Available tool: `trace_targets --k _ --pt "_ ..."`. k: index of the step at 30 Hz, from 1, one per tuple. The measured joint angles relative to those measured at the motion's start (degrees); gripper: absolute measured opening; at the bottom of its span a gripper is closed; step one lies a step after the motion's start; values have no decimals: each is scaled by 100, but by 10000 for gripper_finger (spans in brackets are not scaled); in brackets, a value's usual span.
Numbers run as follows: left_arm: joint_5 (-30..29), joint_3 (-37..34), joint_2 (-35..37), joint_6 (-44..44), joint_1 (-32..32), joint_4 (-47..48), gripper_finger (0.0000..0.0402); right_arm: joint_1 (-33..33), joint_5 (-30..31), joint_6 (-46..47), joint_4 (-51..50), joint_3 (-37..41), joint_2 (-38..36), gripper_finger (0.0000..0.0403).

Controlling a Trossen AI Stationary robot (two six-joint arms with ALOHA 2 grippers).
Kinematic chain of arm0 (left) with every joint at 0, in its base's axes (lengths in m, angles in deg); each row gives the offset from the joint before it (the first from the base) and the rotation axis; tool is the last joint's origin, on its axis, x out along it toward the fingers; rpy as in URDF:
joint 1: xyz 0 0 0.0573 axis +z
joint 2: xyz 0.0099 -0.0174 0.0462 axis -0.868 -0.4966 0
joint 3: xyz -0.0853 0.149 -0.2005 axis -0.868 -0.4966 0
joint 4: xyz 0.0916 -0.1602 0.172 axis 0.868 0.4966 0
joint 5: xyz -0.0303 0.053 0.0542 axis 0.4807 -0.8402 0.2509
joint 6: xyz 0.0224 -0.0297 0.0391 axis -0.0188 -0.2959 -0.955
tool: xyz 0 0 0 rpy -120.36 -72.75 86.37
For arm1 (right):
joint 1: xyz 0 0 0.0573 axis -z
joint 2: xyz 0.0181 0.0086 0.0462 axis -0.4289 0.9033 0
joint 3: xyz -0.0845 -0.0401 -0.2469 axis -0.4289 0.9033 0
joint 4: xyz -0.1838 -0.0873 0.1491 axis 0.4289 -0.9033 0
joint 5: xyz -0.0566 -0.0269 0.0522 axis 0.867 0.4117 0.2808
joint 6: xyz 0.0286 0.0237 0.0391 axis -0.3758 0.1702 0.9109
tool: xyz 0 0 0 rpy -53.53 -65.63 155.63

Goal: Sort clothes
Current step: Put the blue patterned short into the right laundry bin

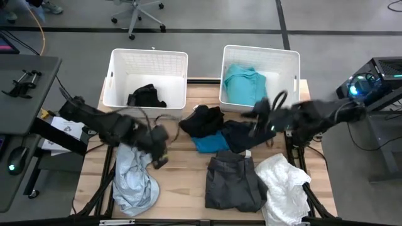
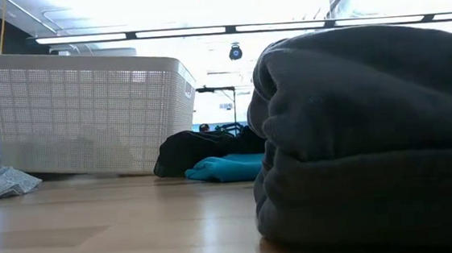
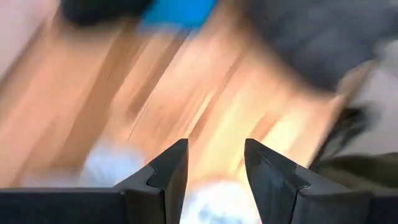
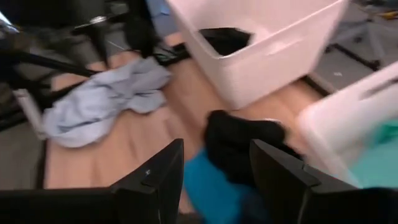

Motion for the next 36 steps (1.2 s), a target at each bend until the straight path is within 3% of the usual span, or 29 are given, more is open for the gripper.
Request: trace_targets --k 3,8,12,15,20,25,28,32,36 --pt "184 -516 -15 1156 -485 383 145 -353 74 31 1109 686 46 169" --pt "2108 -2051 -78 1526 -892 -423 145 -540 153 569 2599 1485 60 169" --pt "3294 -3252 -160 1979 -1108 -1155 145 -678 92 884 2930 1656 60 169" --pt "3739 -3940 -259 2239 -1262 -1902 145 -763 67 884 2944 1656 53 169" --pt "3871 -4536 -510 2412 -1464 -3175 121 -771 78 850 2956 1656 32 169" --pt "4082 -4567 -902 1985 -1507 -3543 28 -798 57 855 2949 1656 32 169" --pt "4018 -4467 -938 1838 -1436 -3748 12 -798 -32 790 2944 1656 32 169" --pt "3086 -3936 -745 1800 -1339 -3230 4 -825 -112 725 2938 1656 32 169" --pt "2003 -2852 -336 1855 -1234 -2459 1 -841 -70 400 2936 1656 32 169"
